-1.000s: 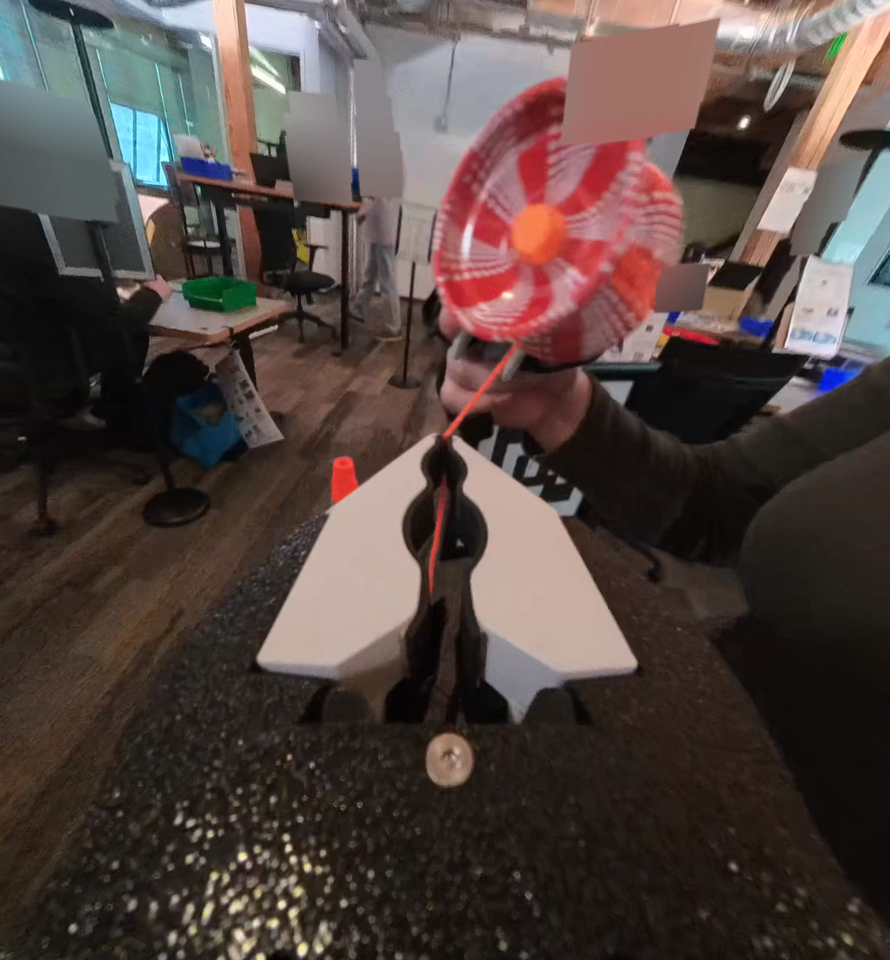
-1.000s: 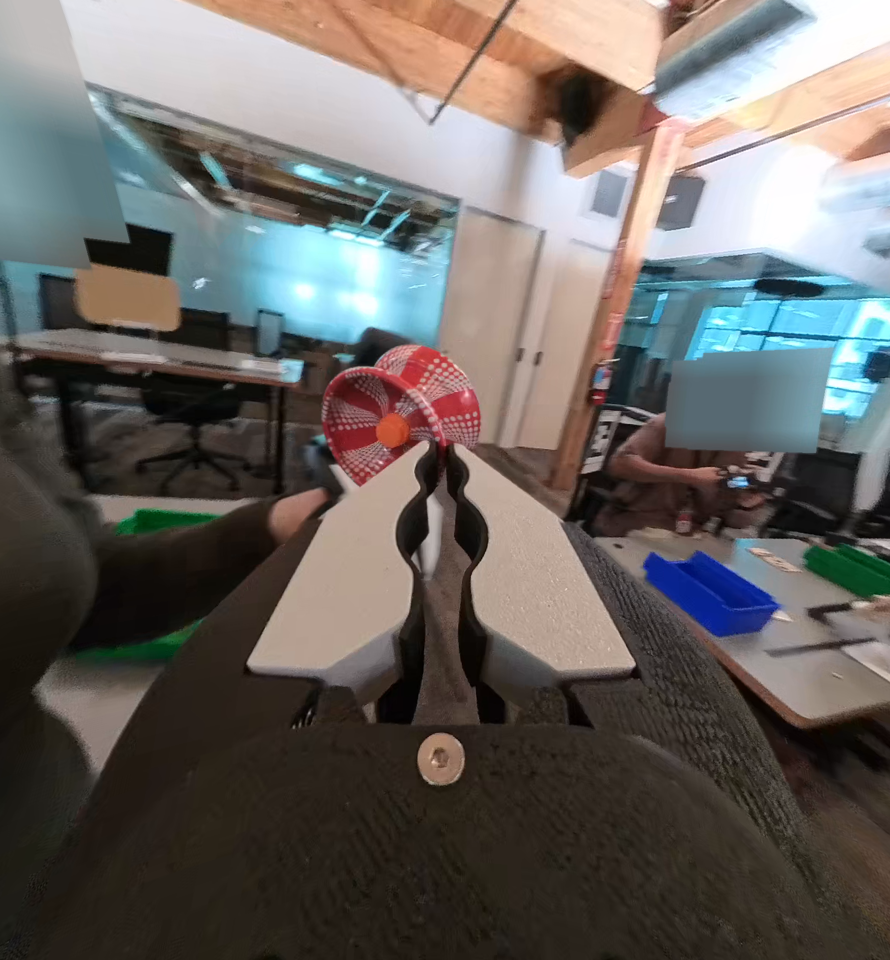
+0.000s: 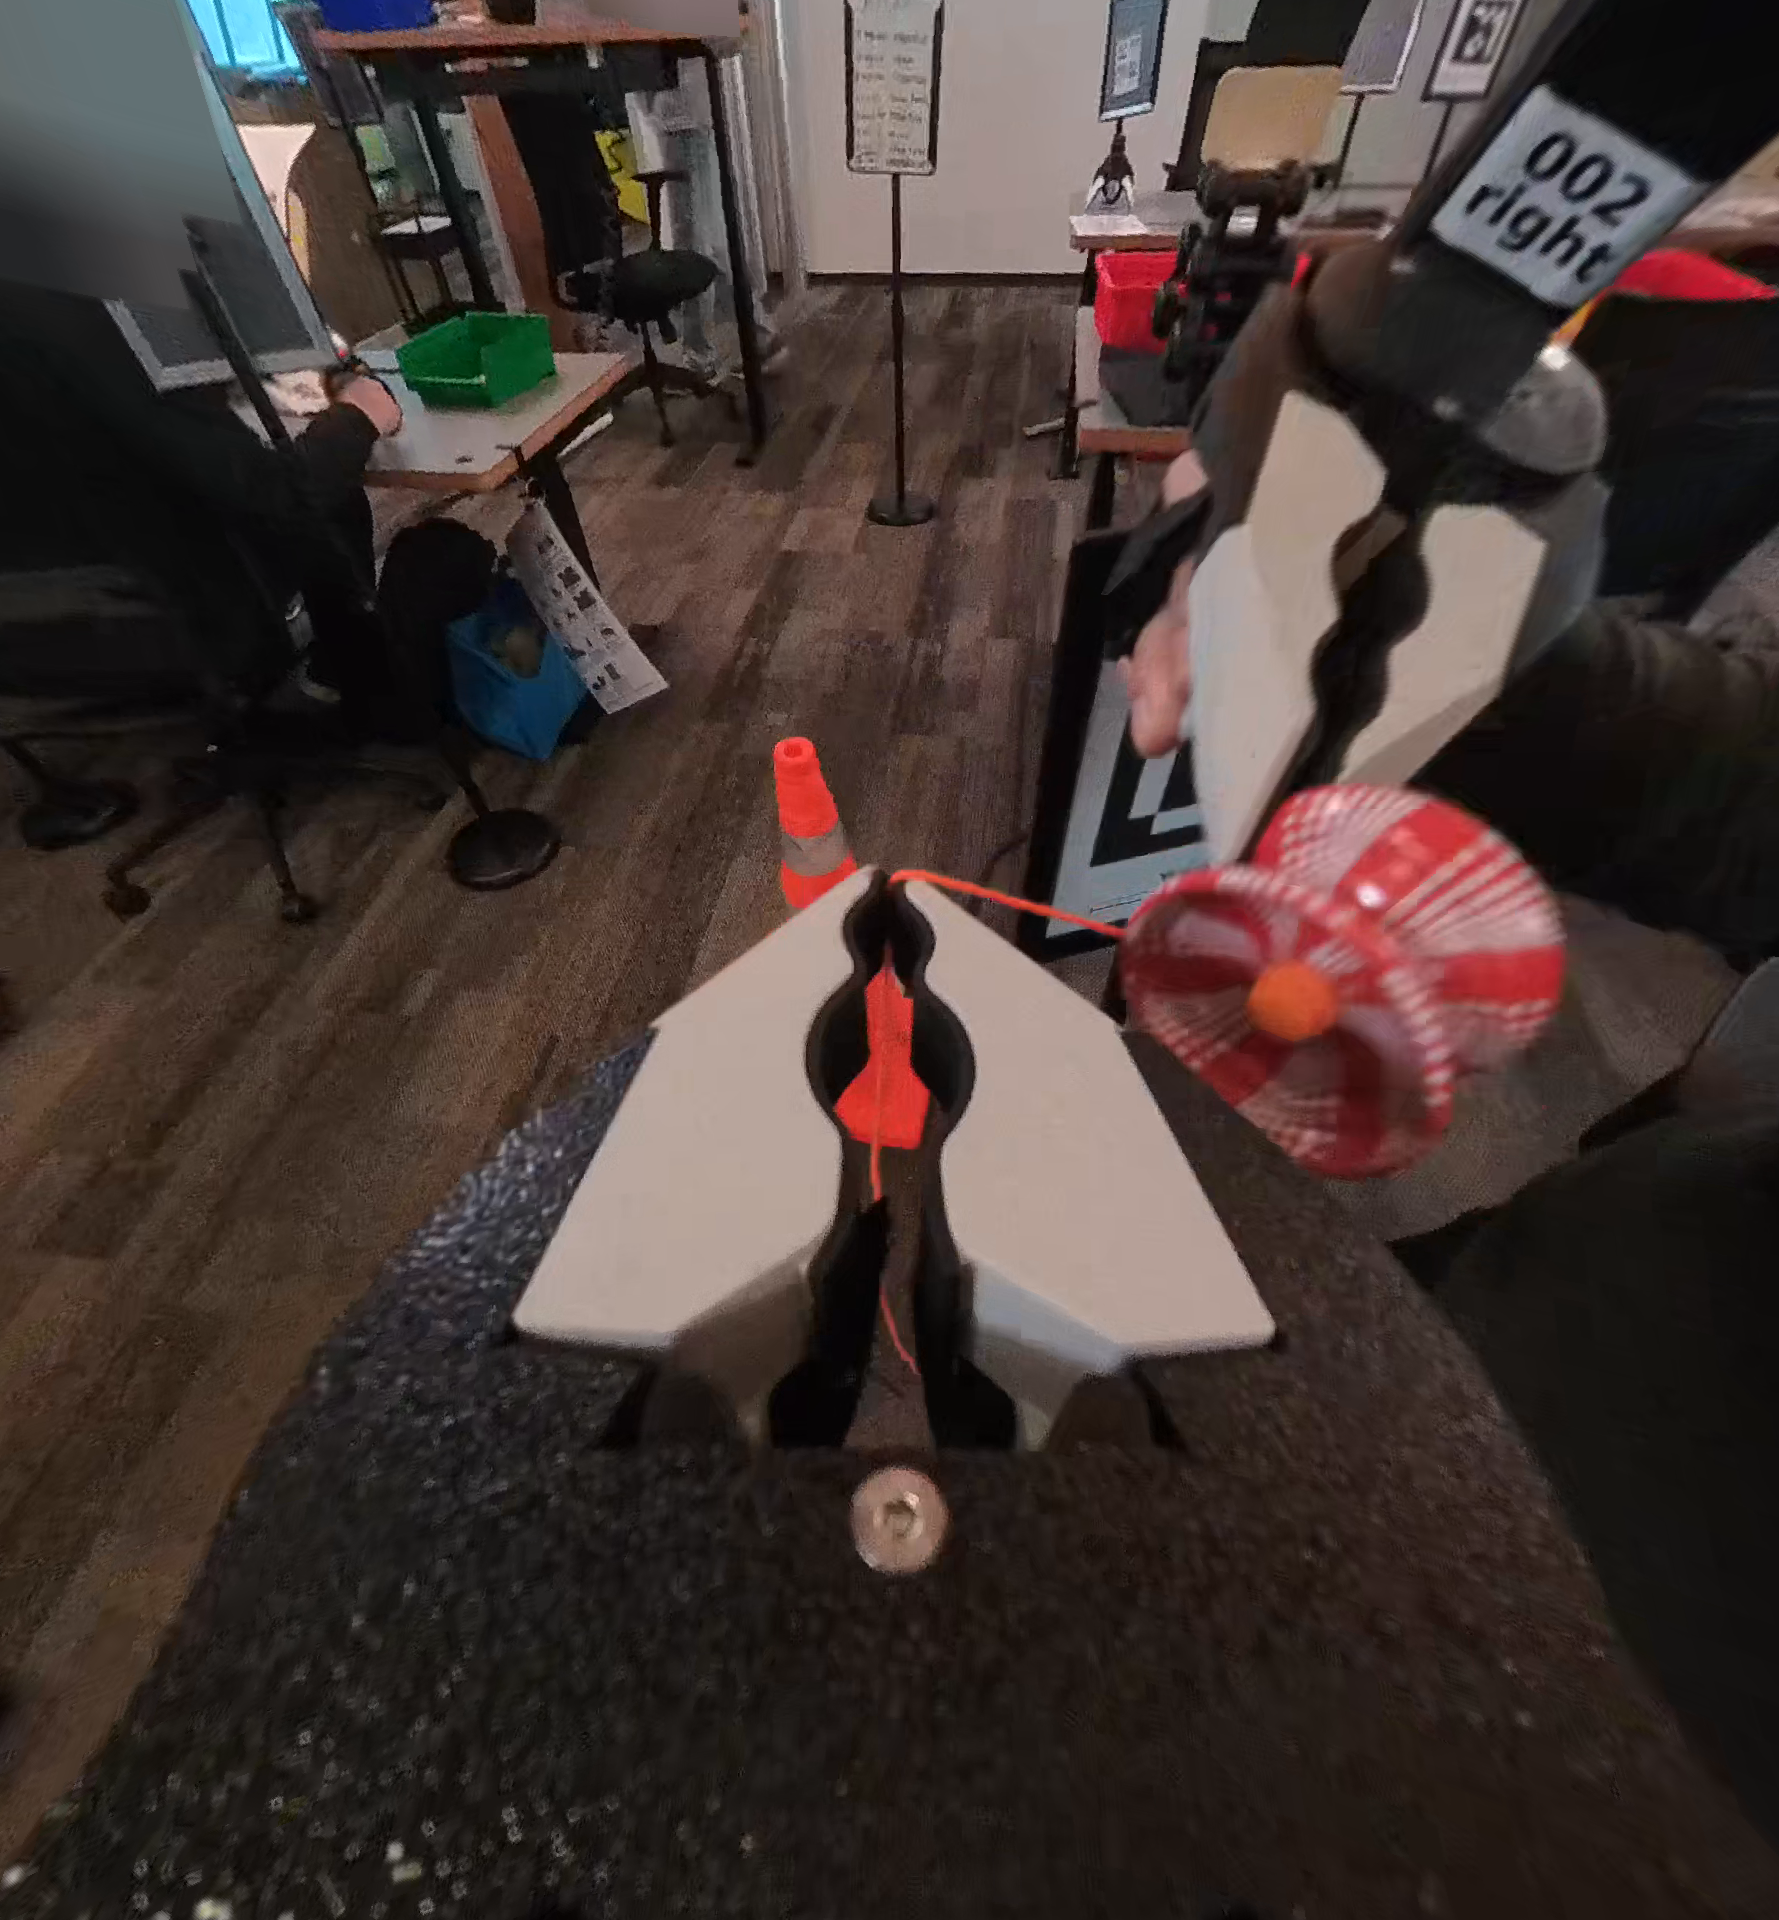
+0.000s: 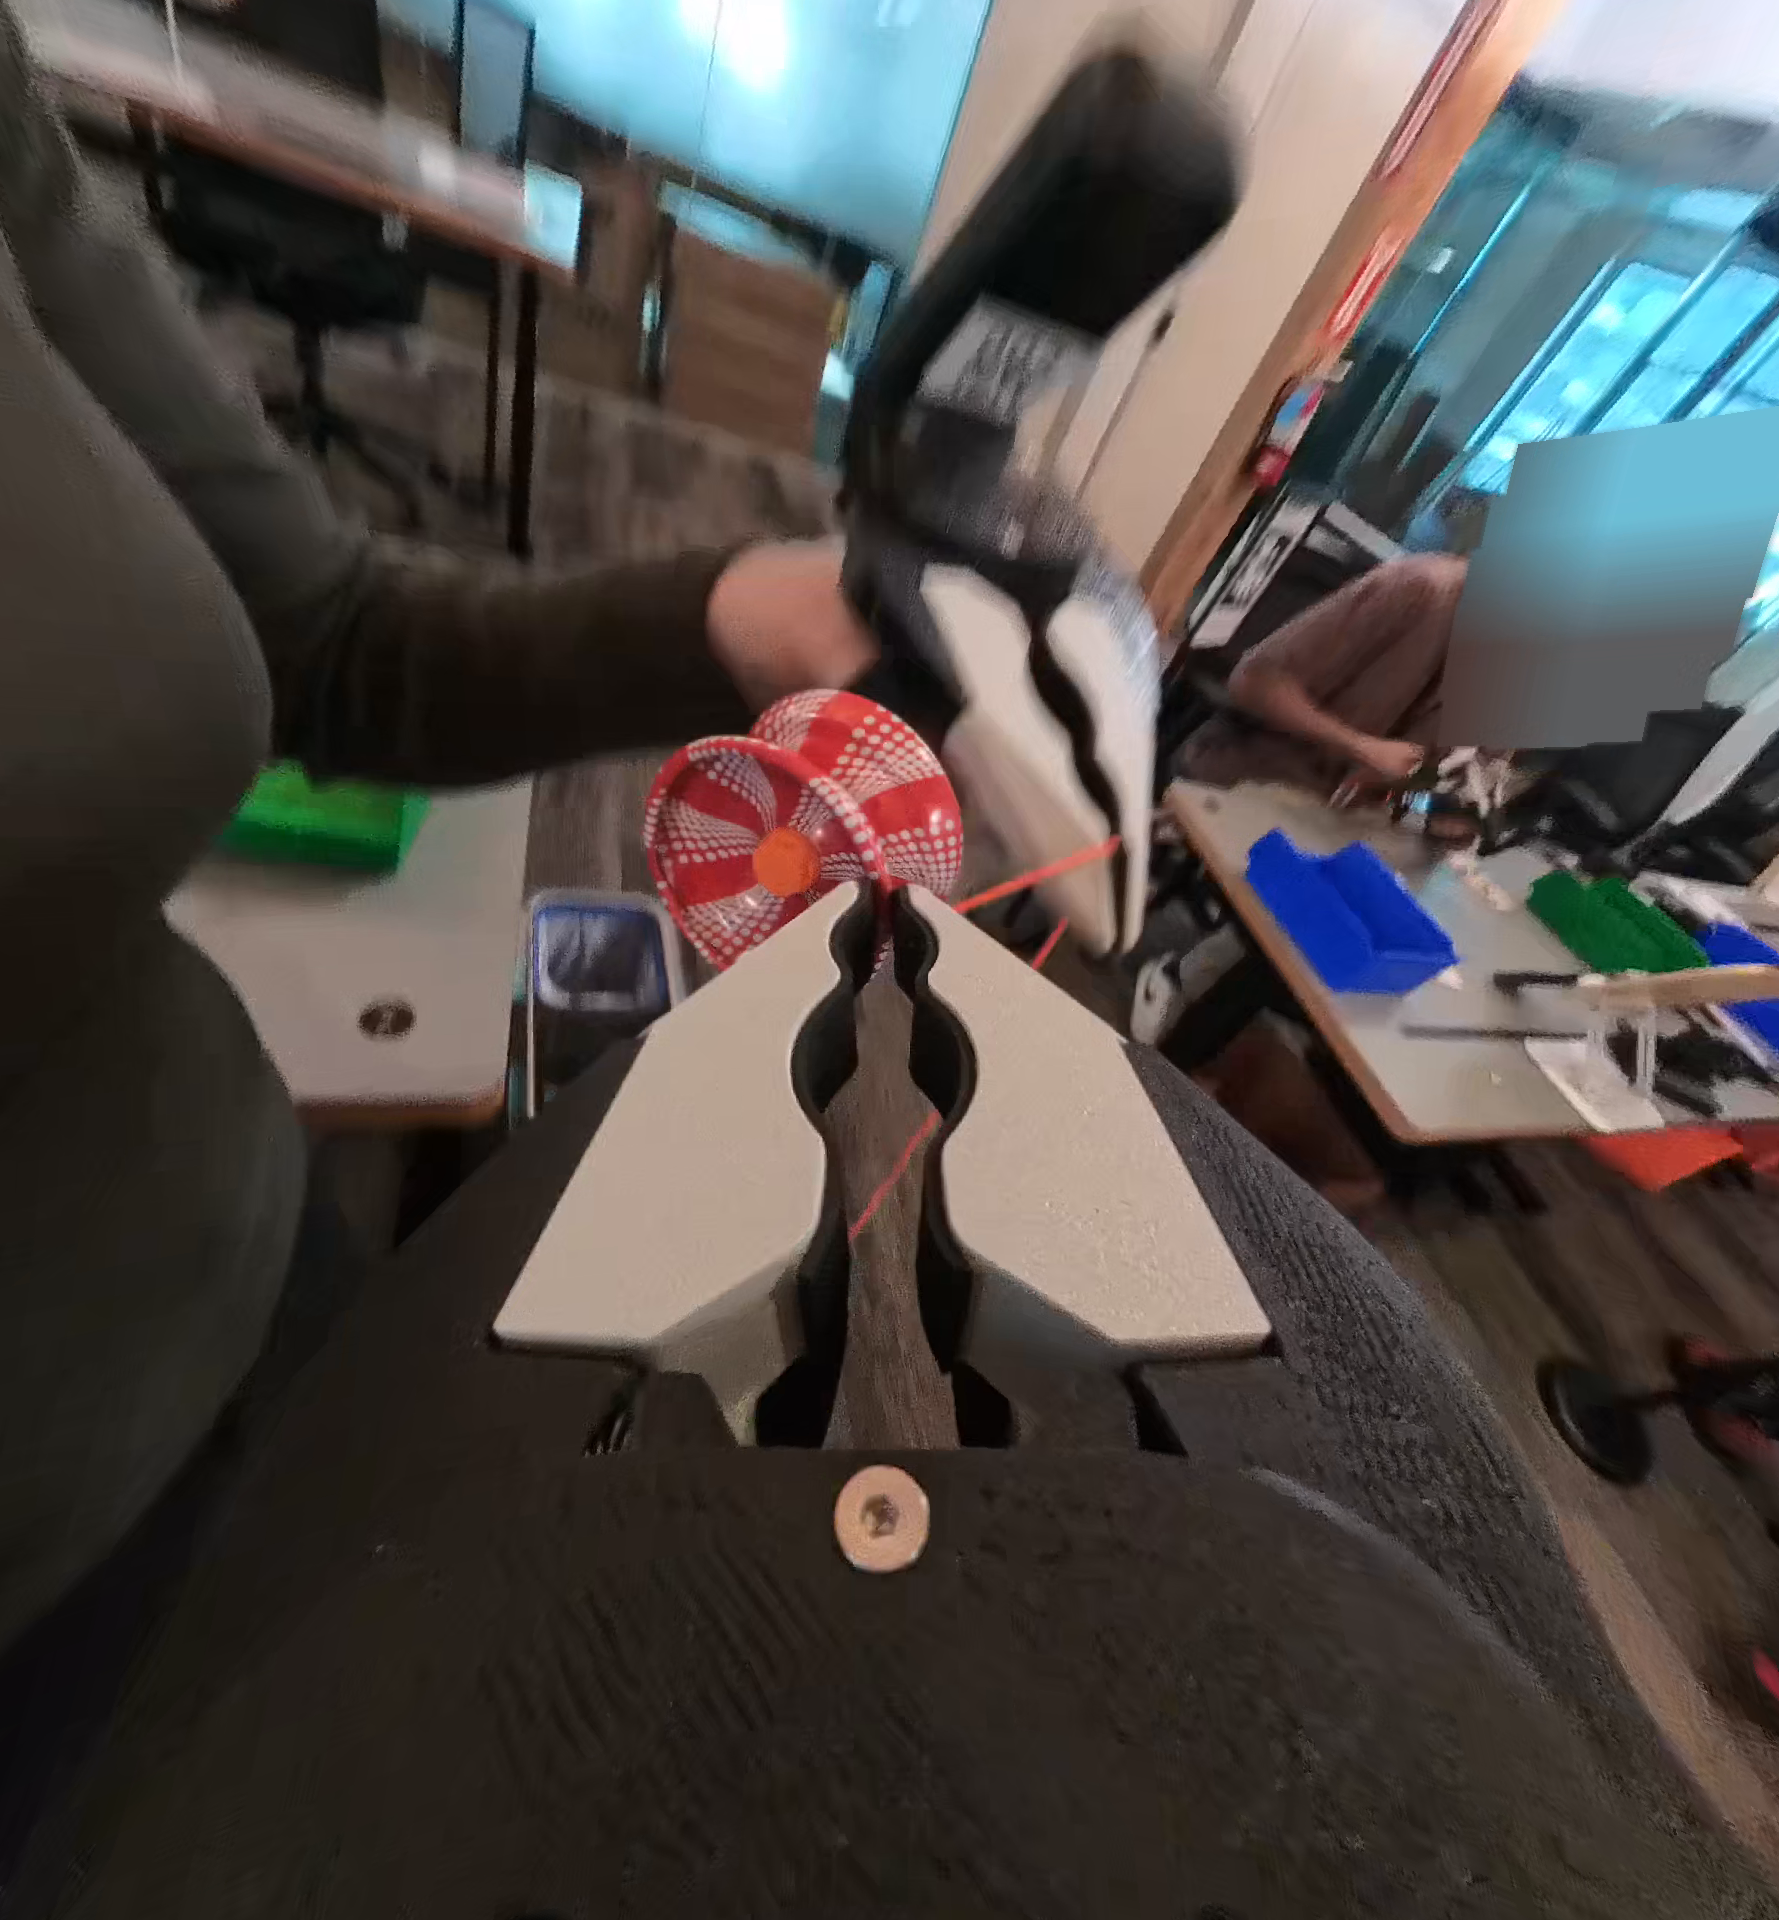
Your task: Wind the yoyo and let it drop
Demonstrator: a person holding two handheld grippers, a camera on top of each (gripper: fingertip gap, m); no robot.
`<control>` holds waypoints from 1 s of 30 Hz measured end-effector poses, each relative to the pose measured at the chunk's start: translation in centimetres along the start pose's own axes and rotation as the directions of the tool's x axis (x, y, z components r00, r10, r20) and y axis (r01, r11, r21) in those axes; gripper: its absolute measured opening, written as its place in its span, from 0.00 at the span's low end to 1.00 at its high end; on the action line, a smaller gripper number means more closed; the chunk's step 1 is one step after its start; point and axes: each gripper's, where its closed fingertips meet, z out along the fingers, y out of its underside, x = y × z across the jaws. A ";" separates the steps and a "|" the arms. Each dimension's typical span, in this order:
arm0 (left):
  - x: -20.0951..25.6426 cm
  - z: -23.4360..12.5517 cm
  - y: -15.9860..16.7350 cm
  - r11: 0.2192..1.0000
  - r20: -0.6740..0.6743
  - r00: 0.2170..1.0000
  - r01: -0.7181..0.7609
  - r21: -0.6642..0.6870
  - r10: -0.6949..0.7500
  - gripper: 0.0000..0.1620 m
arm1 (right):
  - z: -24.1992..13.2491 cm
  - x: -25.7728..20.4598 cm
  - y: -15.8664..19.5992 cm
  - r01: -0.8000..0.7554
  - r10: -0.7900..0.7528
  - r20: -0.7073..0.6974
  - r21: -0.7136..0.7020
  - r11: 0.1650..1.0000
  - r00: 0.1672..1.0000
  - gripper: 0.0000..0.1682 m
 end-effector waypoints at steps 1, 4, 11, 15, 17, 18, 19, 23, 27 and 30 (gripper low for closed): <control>0.5 -0.2 -0.8 0.999 -0.007 0.999 -0.048 -0.004 0.048 0.00 | 0.2 -0.2 1.1 0.029 -0.029 0.003 -0.074 0.997 1.000 0.00; 2.6 -0.5 -1.9 0.979 0.001 0.984 -0.178 -0.098 0.179 0.00 | 0.3 1.4 3.7 0.141 -0.175 -0.093 -0.293 0.946 0.980 0.00; 4.8 -0.1 2.2 0.937 0.041 0.986 -0.143 -0.318 0.164 0.00 | -2.3 6.5 2.5 -0.003 -0.053 -0.436 -0.126 0.992 0.898 0.00; 4.7 1.7 4.5 0.971 -0.094 0.987 0.105 -0.217 -0.128 0.00 | -2.4 4.8 -0.2 -0.138 0.178 -0.266 0.163 0.977 0.947 0.00; 3.5 2.3 4.8 0.981 -0.096 0.987 0.116 -0.155 -0.131 0.00 | -2.0 3.0 -1.4 -0.182 0.214 -0.114 0.237 0.954 0.970 0.00; 2.8 2.5 4.8 0.986 -0.087 0.990 0.101 -0.133 -0.113 0.00 | -1.7 1.9 -1.4 -0.186 0.200 -0.041 0.229 0.956 0.979 0.00; 2.1 2.6 4.5 0.991 -0.079 0.993 0.081 -0.110 -0.090 0.00 | -1.4 1.1 -1.2 -0.180 0.182 0.010 0.194 0.964 0.983 0.00; 2.0 0.9 0.3 1.000 -0.088 0.996 -0.022 -0.009 0.021 0.00 | -0.4 -0.5 2.7 -0.079 0.087 0.078 -0.091 0.993 0.993 0.00; 4.6 -0.3 -1.0 0.985 -0.076 0.990 -0.125 -0.123 0.116 0.00 | -0.4 2.2 5.6 0.065 -0.095 -0.082 -0.312 0.948 0.992 0.00; 6.0 -0.3 1.9 0.961 -0.045 0.998 -0.043 -0.274 0.032 0.00 | -1.2 5.3 4.8 0.061 -0.136 -0.266 -0.272 0.960 0.954 0.00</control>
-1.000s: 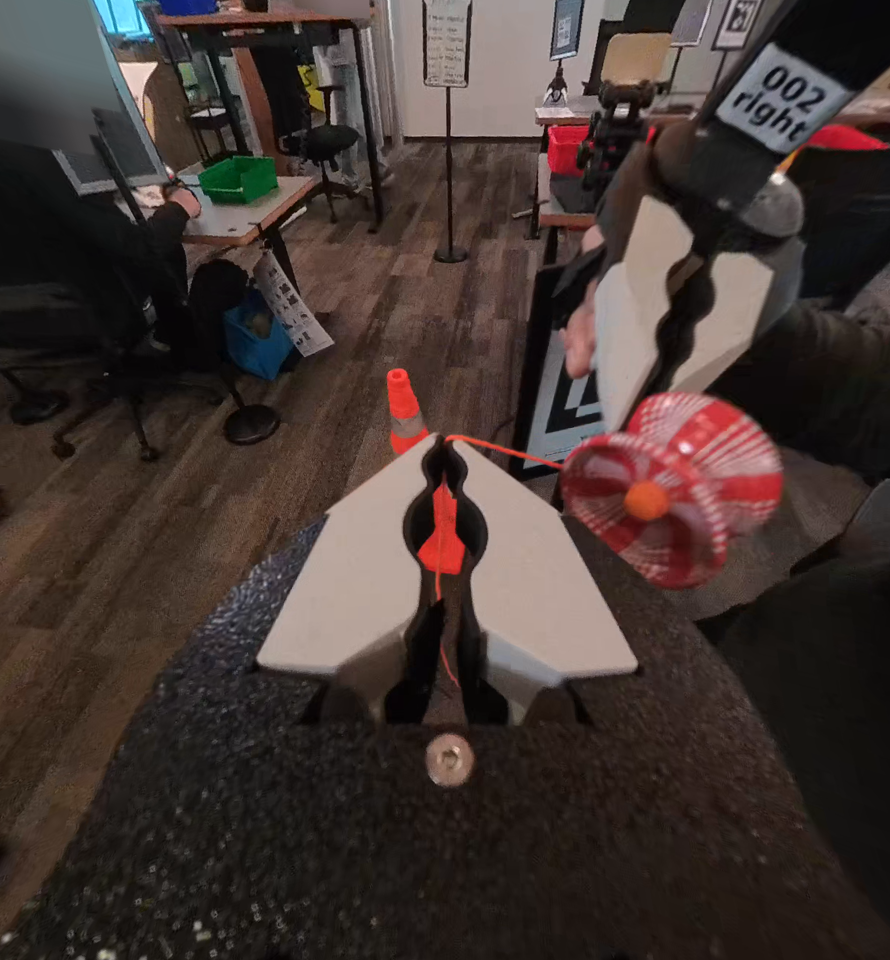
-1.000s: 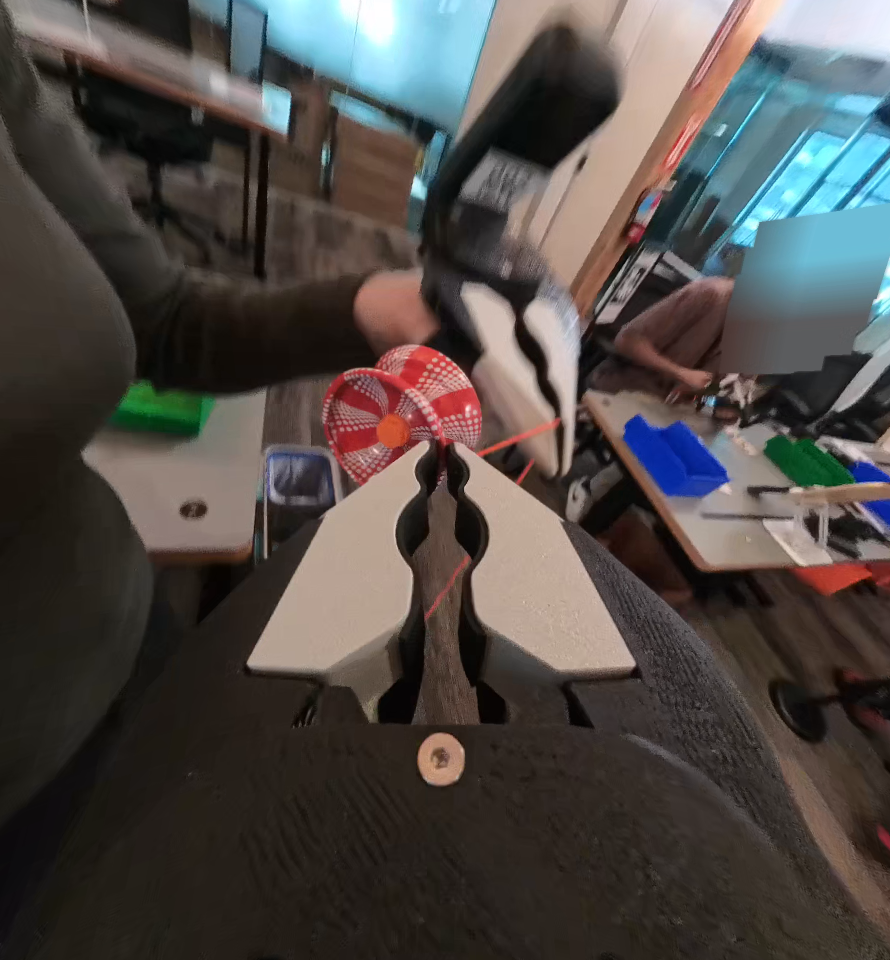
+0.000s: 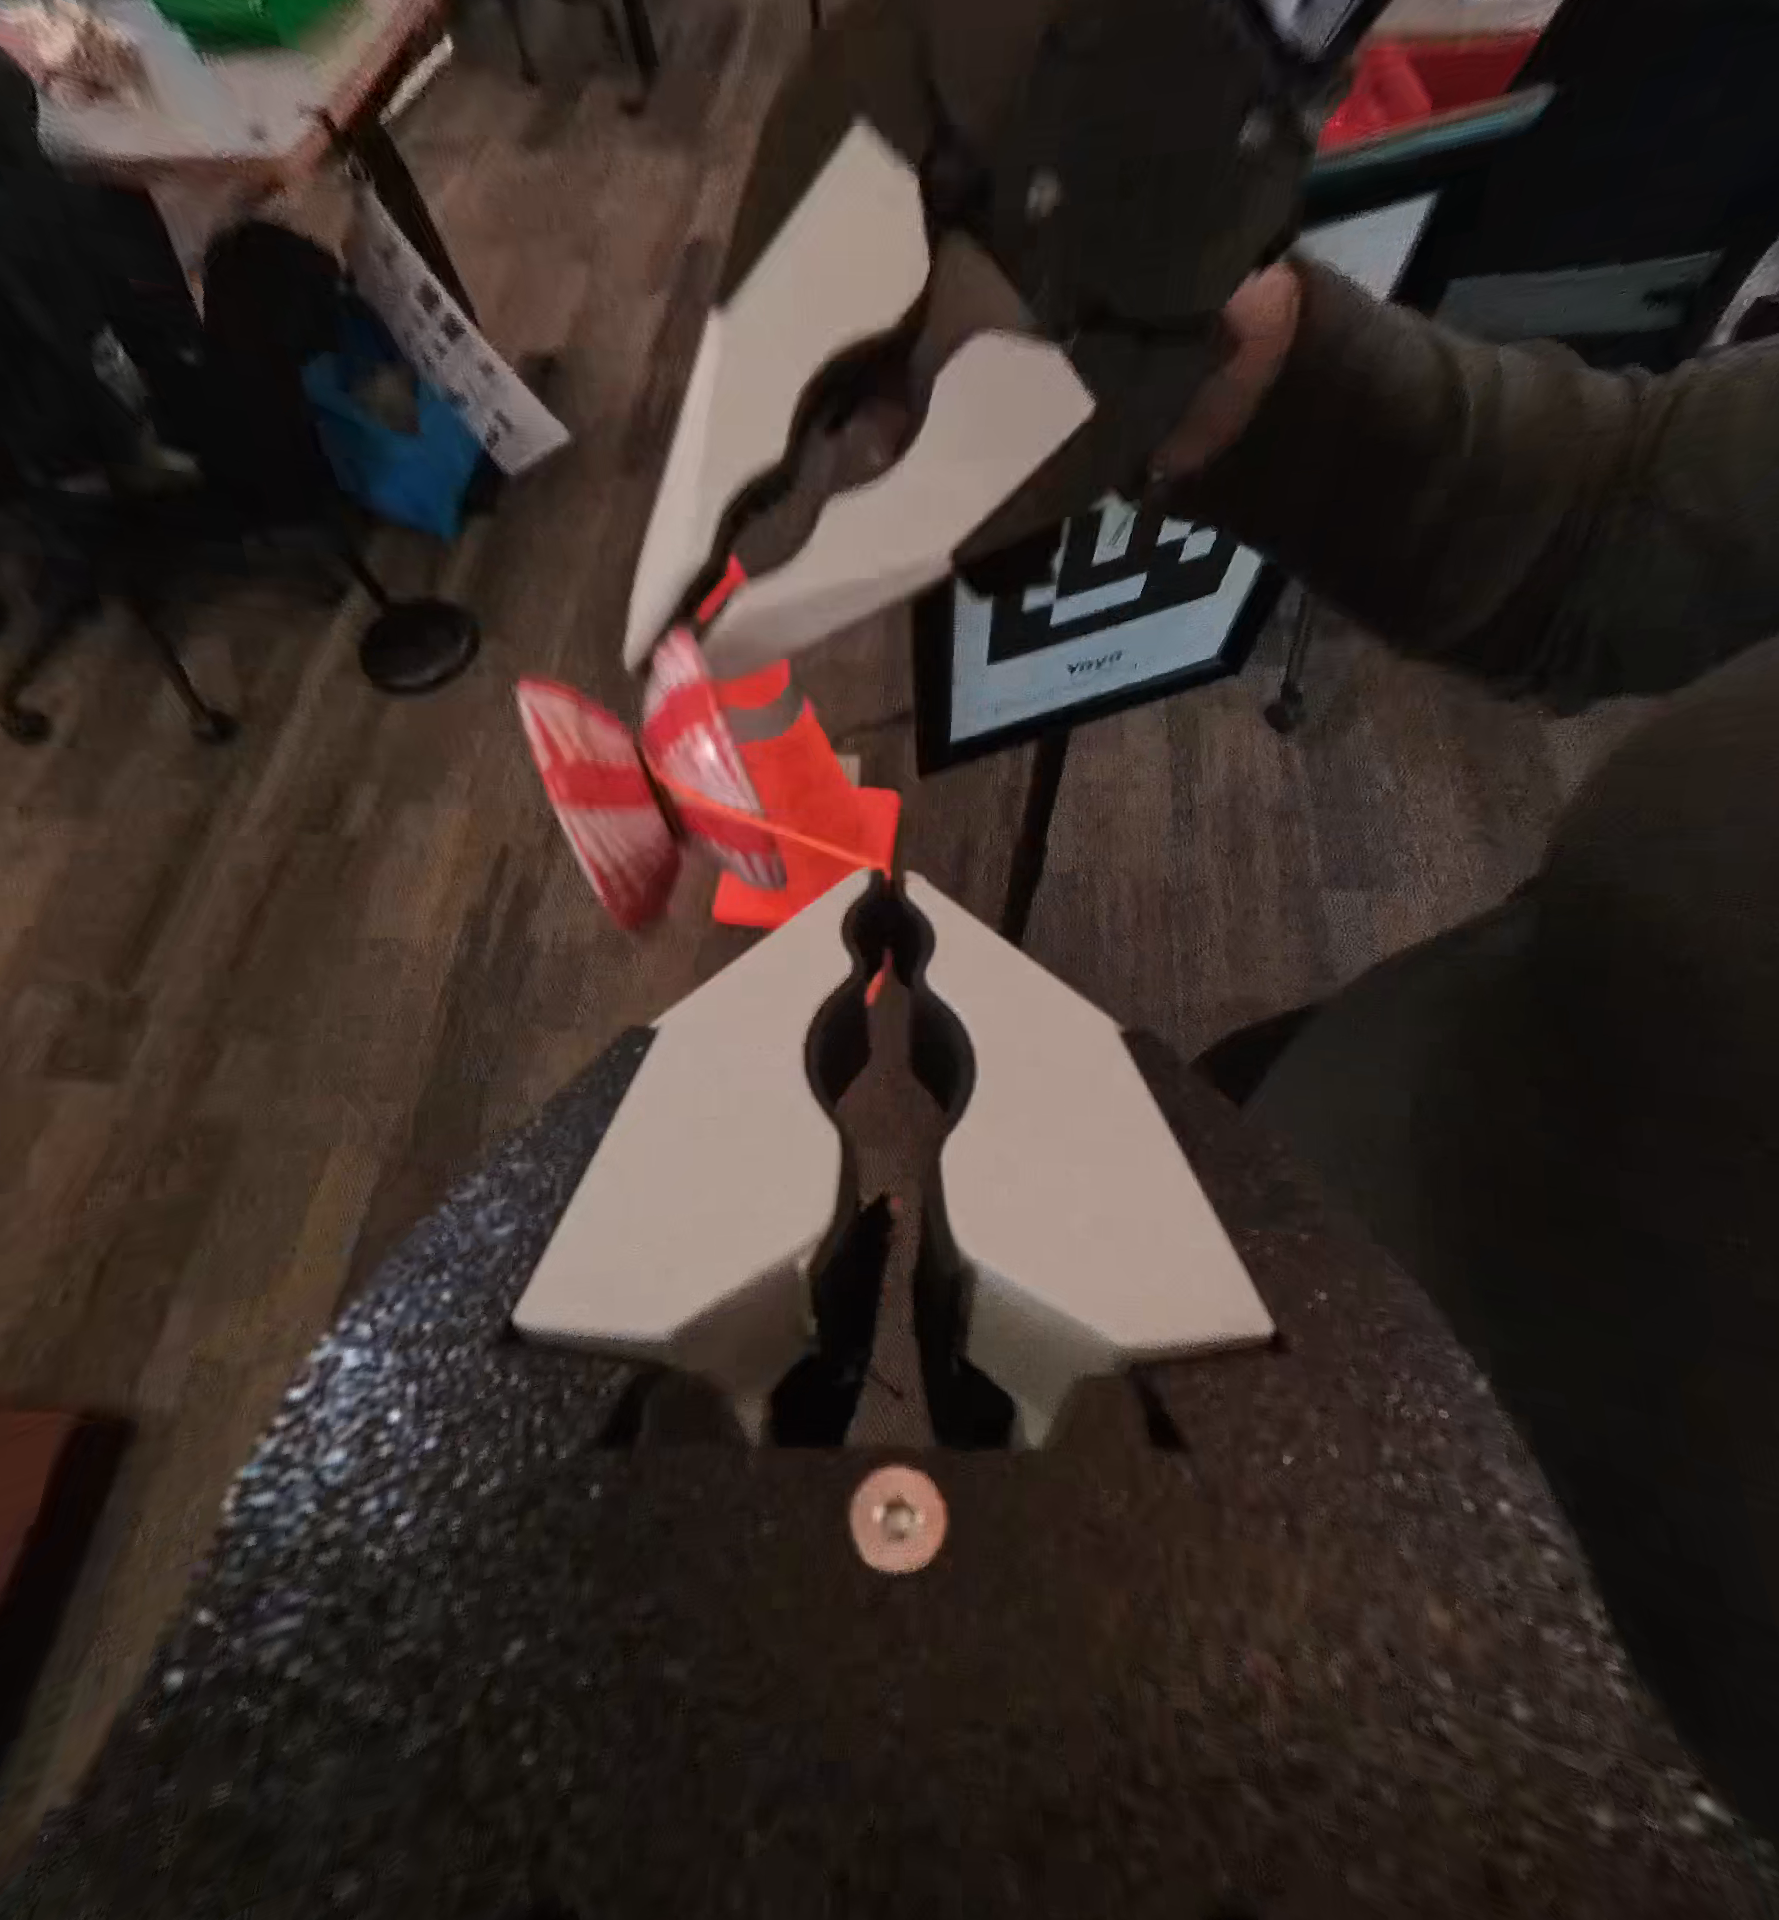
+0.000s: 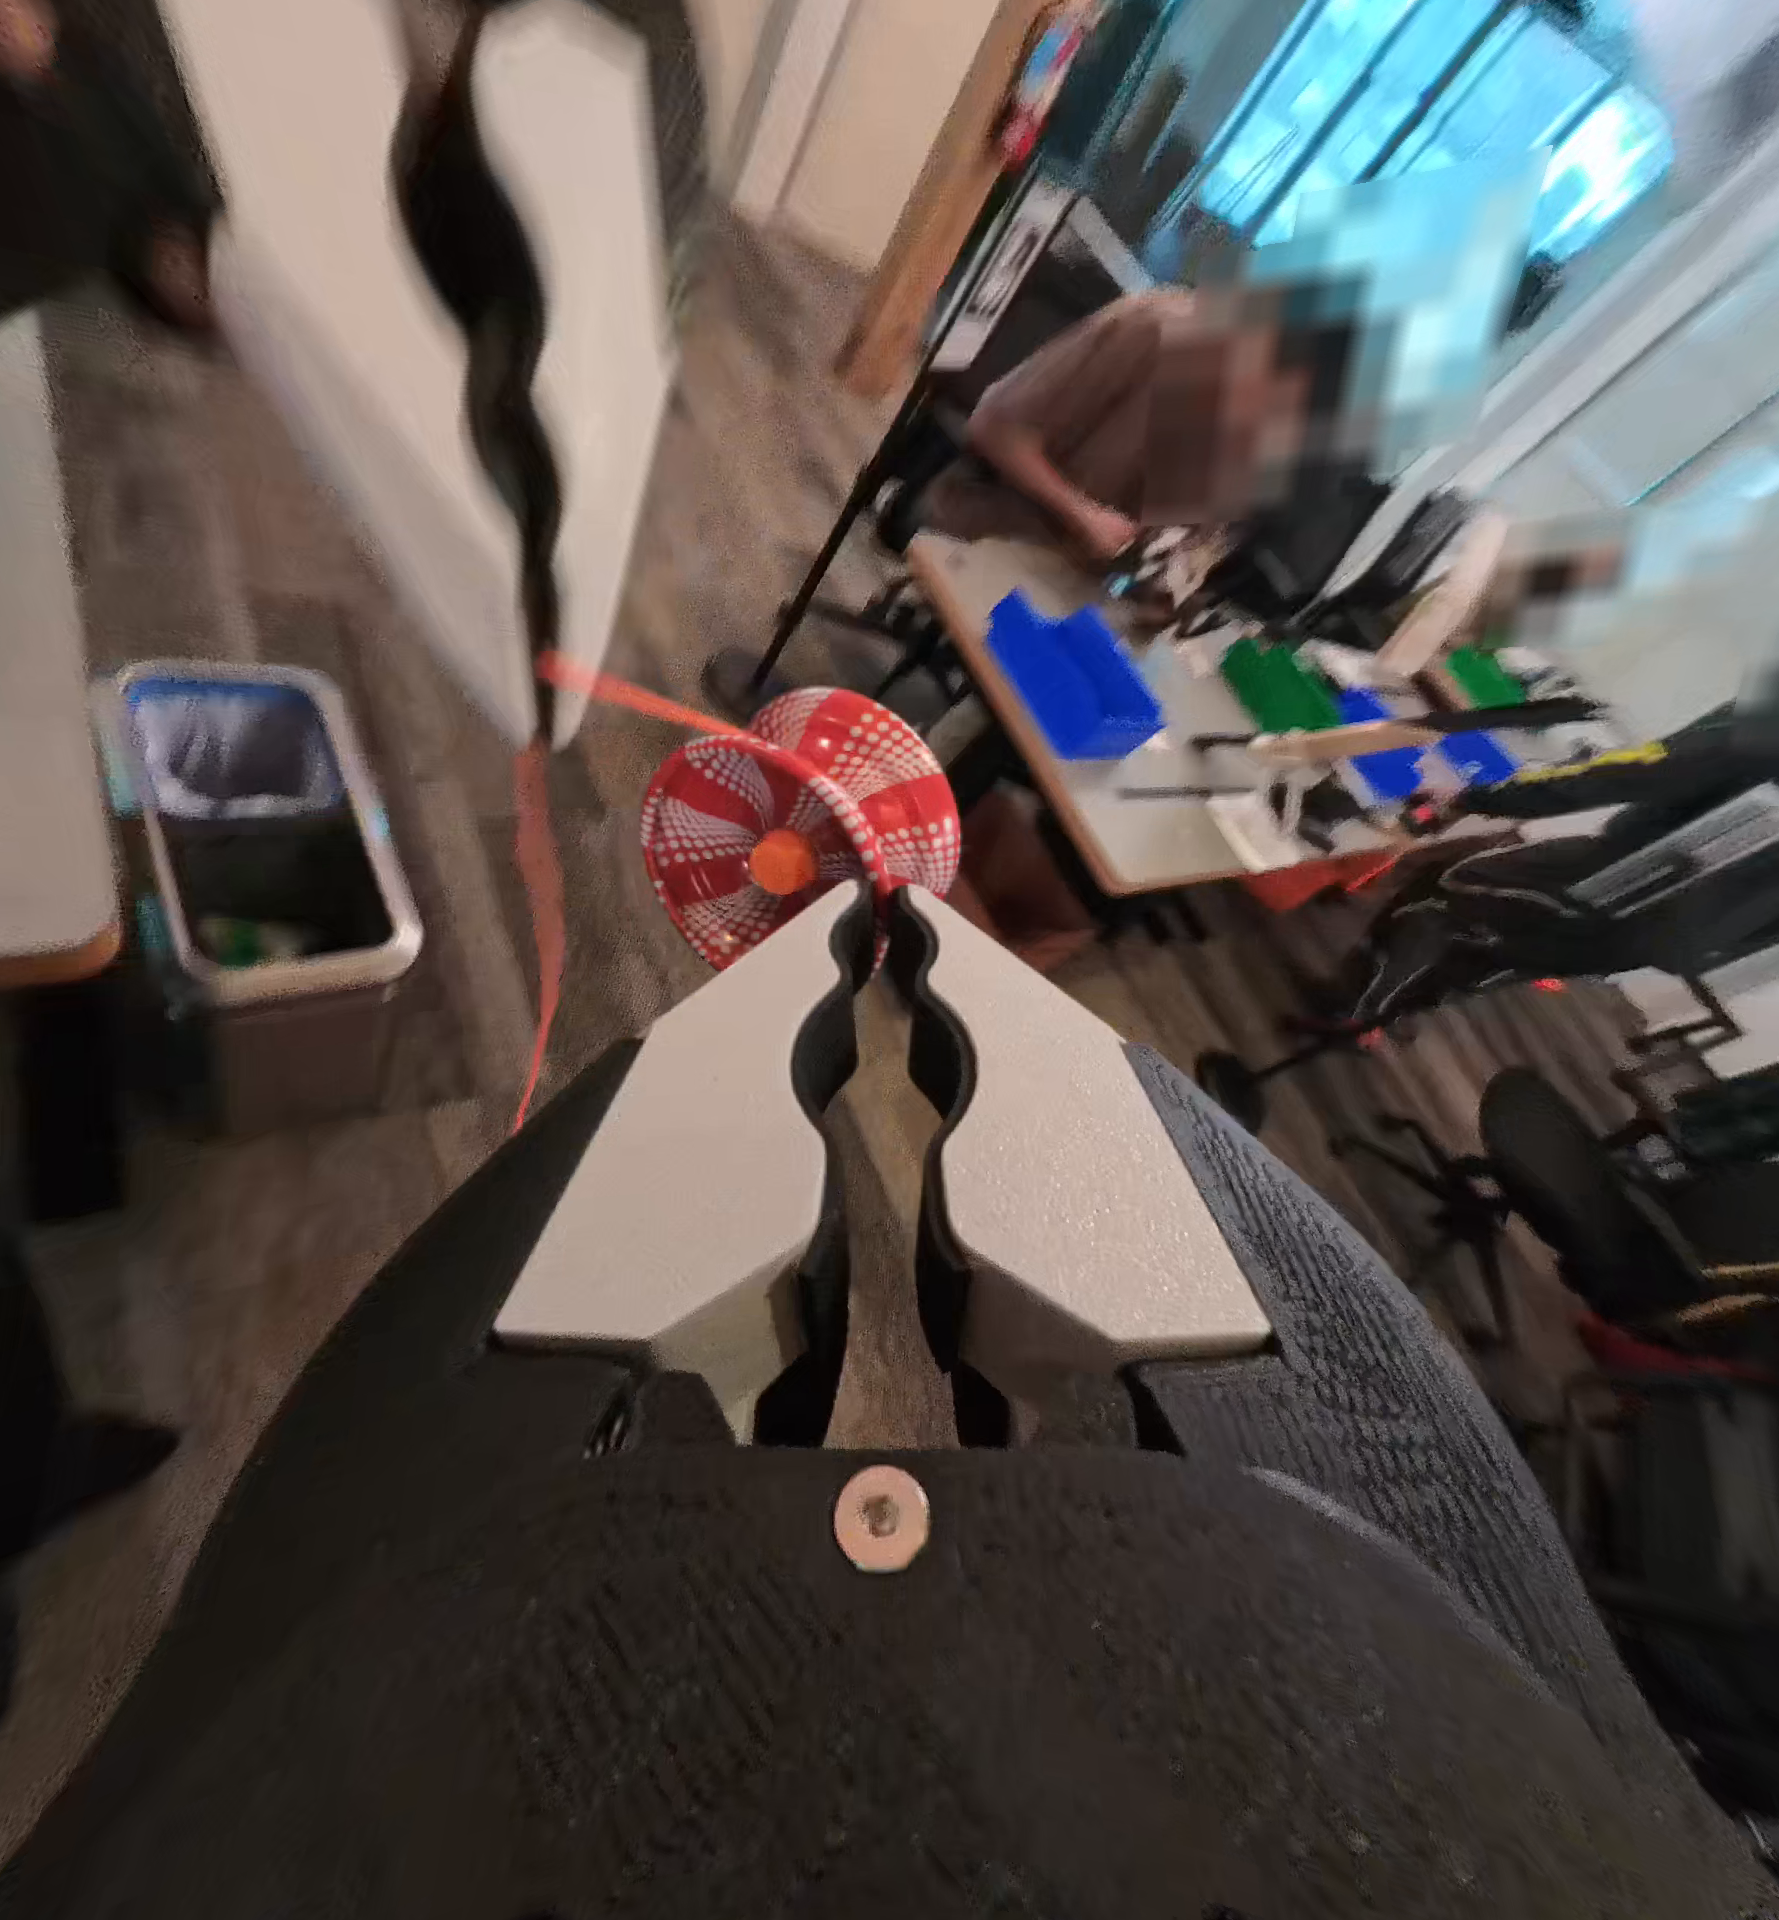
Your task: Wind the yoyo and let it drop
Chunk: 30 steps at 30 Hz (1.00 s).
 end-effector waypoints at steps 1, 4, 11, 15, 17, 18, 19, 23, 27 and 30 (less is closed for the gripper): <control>-0.2 0.6 1.2 0.998 0.007 0.999 0.041 -0.037 -0.041 0.00 | -0.4 0.4 -0.8 -0.030 0.032 -0.022 0.059 0.998 0.999 0.00; 0.0 2.9 4.3 0.964 -0.128 0.958 0.242 -0.107 -0.255 0.00 | -1.6 -0.9 -4.3 -0.152 0.131 0.088 0.304 0.940 0.987 0.00; -4.7 2.8 2.4 0.930 -0.117 0.942 0.331 0.160 -0.315 0.00 | -2.3 -8.1 -4.4 -0.189 0.051 0.475 0.247 0.951 0.879 0.00; -2.7 -1.2 -2.0 0.948 -0.081 0.985 0.166 0.272 -0.150 0.00 | -0.3 -9.3 -0.3 -0.028 0.021 0.447 0.009 1.000 0.894 0.00; -0.2 -2.4 -2.7 0.958 -0.111 0.989 0.125 0.257 -0.099 0.00 | 0.7 -7.6 1.8 0.036 0.001 0.329 -0.105 0.994 0.944 0.00; 1.1 -2.8 -2.4 0.965 -0.141 0.986 0.123 0.231 -0.092 0.00 | 1.1 -6.0 2.9 0.056 -0.016 0.236 -0.161 0.985 0.972 0.00; 2.2 -2.9 -1.8 0.972 -0.155 0.983 0.126 0.198 -0.096 0.00 | 1.2 -4.4 3.8 0.066 -0.037 0.143 -0.204 0.977 0.989 0.00; 3.6 -1.2 3.8 0.977 -0.177 0.962 0.212 -0.002 -0.209 0.00 | 0.1 -0.2 2.2 -0.110 0.107 -0.072 -0.038 0.993 0.992 0.00; 1.0 1.9 9.4 0.919 -0.136 0.910 0.378 -0.111 -0.391 0.00 | -2.3 -0.1 -2.5 -0.325 0.311 0.092 0.274 0.905 0.946 0.00; -2.0 2.8 10.3 0.895 -0.080 0.892 0.441 -0.066 -0.445 0.00 | -3.6 -2.7 -5.3 -0.391 0.283 0.321 0.350 0.851 0.904 0.00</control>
